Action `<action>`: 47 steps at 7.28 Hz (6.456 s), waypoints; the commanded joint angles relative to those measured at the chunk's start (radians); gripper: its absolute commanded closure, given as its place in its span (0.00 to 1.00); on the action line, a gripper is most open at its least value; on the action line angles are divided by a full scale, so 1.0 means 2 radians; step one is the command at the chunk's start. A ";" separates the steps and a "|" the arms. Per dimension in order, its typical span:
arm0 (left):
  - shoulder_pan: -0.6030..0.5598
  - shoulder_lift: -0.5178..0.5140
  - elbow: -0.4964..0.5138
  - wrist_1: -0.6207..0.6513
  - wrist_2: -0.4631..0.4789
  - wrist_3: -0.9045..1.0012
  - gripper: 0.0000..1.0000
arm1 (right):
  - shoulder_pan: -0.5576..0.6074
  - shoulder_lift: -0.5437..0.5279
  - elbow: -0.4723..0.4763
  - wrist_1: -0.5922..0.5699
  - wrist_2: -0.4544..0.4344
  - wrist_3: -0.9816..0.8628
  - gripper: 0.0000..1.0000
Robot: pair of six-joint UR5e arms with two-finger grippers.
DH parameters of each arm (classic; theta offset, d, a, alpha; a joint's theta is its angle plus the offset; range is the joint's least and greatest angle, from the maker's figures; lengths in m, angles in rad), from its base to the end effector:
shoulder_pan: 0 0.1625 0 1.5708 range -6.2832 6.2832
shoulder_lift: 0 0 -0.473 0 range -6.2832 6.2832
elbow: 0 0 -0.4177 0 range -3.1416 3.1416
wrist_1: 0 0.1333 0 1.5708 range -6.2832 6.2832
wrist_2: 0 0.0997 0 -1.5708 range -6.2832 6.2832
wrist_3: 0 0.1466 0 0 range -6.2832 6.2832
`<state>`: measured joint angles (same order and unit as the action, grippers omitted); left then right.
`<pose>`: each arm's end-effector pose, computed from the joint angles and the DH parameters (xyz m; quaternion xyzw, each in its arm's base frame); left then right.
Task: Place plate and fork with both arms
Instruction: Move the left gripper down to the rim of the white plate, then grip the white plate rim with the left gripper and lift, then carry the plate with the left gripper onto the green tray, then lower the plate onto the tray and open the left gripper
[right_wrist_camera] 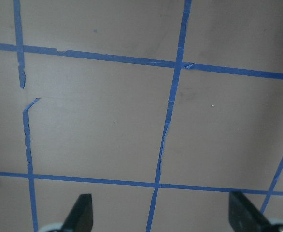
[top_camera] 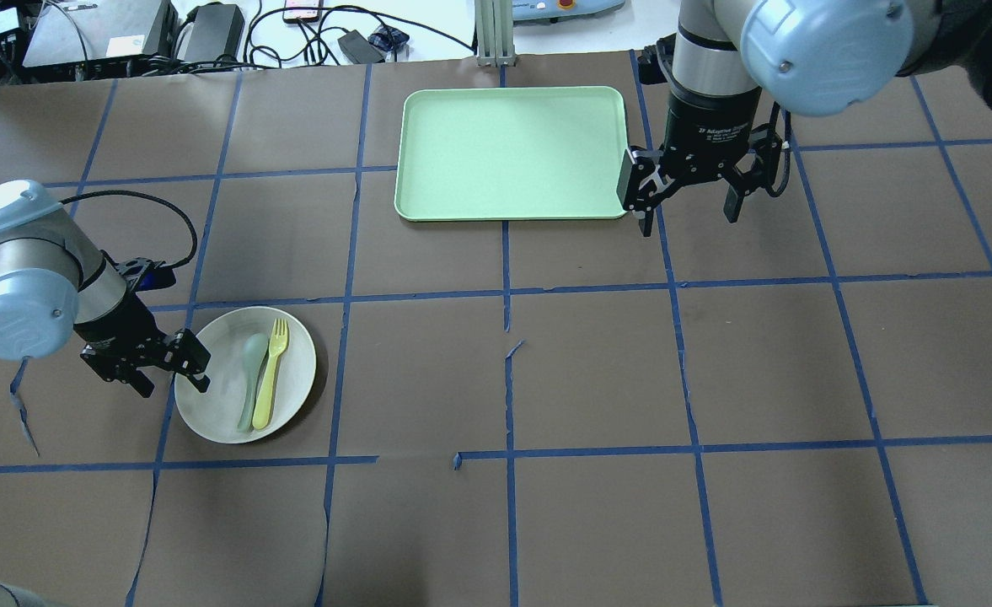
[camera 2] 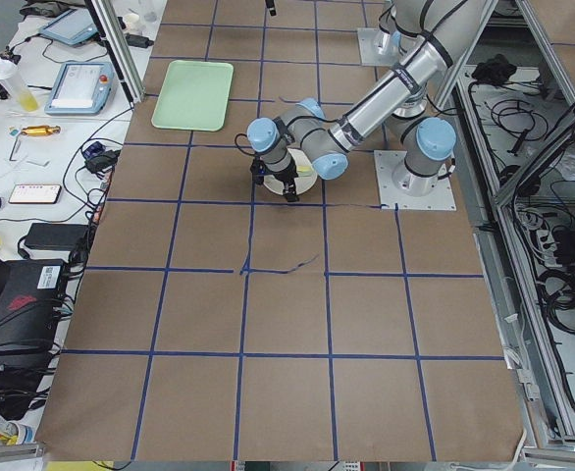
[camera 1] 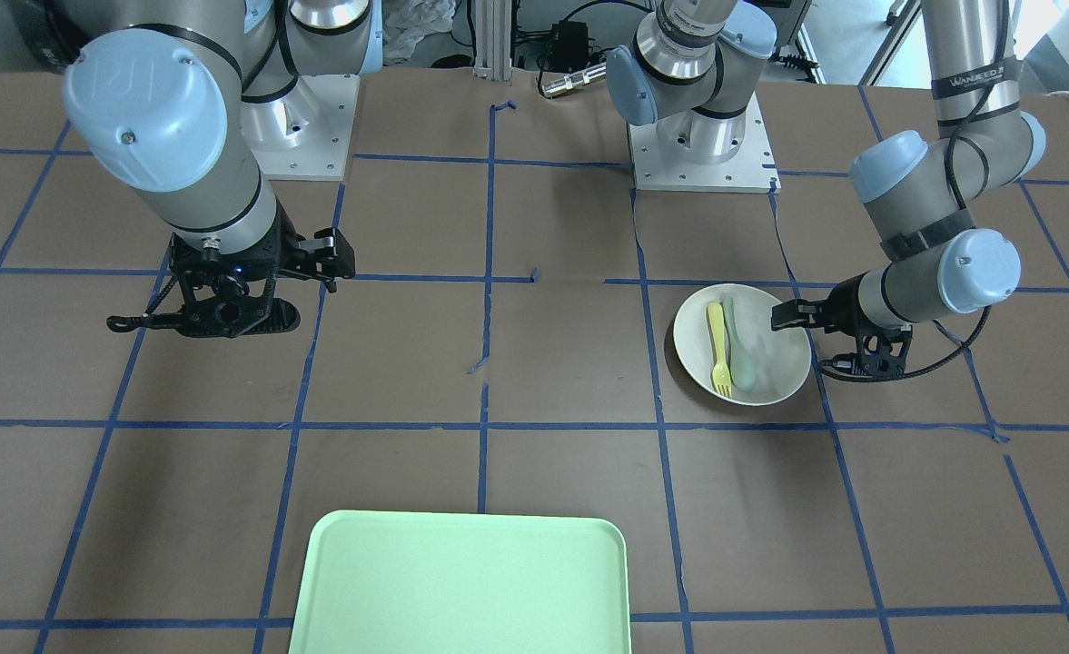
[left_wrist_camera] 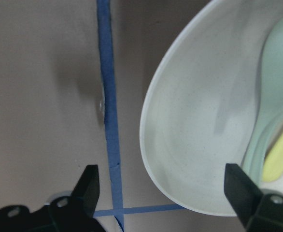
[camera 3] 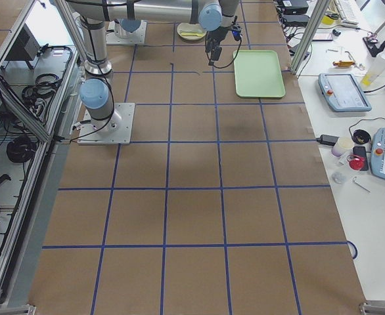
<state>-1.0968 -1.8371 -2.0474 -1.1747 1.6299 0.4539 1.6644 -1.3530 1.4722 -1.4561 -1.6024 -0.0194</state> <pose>0.1064 -0.4805 0.1648 0.0048 -0.9846 -0.1673 0.0511 0.1823 -0.5654 0.4090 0.0579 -0.9914 -0.1160 0.0200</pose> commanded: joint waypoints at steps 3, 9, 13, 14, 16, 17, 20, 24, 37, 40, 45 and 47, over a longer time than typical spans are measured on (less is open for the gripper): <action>-0.001 -0.016 0.001 0.024 -0.001 -0.003 0.94 | 0.000 0.000 0.002 -0.009 0.000 -0.003 0.00; -0.044 0.000 0.093 -0.039 -0.004 0.015 1.00 | 0.000 0.000 0.007 -0.010 -0.006 -0.010 0.00; -0.040 0.002 0.125 -0.084 -0.090 0.021 1.00 | 0.000 0.000 0.006 -0.011 -0.006 -0.009 0.00; -0.041 -0.009 0.142 -0.095 -0.124 0.011 1.00 | 0.000 0.000 0.007 -0.010 -0.006 -0.009 0.00; -0.059 -0.026 0.170 -0.091 -0.173 -0.075 1.00 | 0.000 0.000 0.006 -0.006 -0.002 -0.008 0.00; -0.086 -0.048 0.177 -0.068 -0.175 -0.119 1.00 | 0.000 0.000 0.006 -0.005 0.000 -0.008 0.00; -0.169 -0.124 0.282 -0.045 -0.177 -0.243 1.00 | 0.002 -0.001 0.009 -0.001 0.001 -0.007 0.00; -0.203 -0.207 0.408 -0.043 -0.203 -0.319 1.00 | 0.003 -0.001 0.013 -0.001 0.001 -0.007 0.00; -0.257 -0.303 0.466 -0.002 -0.219 -0.268 1.00 | 0.005 0.000 0.017 -0.006 0.016 -0.006 0.00; -0.257 -0.298 0.461 0.021 -0.224 -0.294 0.09 | 0.005 0.000 0.016 -0.009 0.016 -0.003 0.00; -0.205 -0.156 0.395 -0.123 -0.110 -0.216 0.00 | 0.005 0.017 0.011 -0.079 0.034 0.021 0.00; -0.181 -0.093 0.358 -0.195 -0.026 -0.170 0.00 | 0.008 0.058 0.009 -0.155 0.035 0.027 0.00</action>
<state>-1.4876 -2.0993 -1.2887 -1.4713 1.4961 0.0608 1.6759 -1.2922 1.4941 -1.6709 -1.5331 0.0241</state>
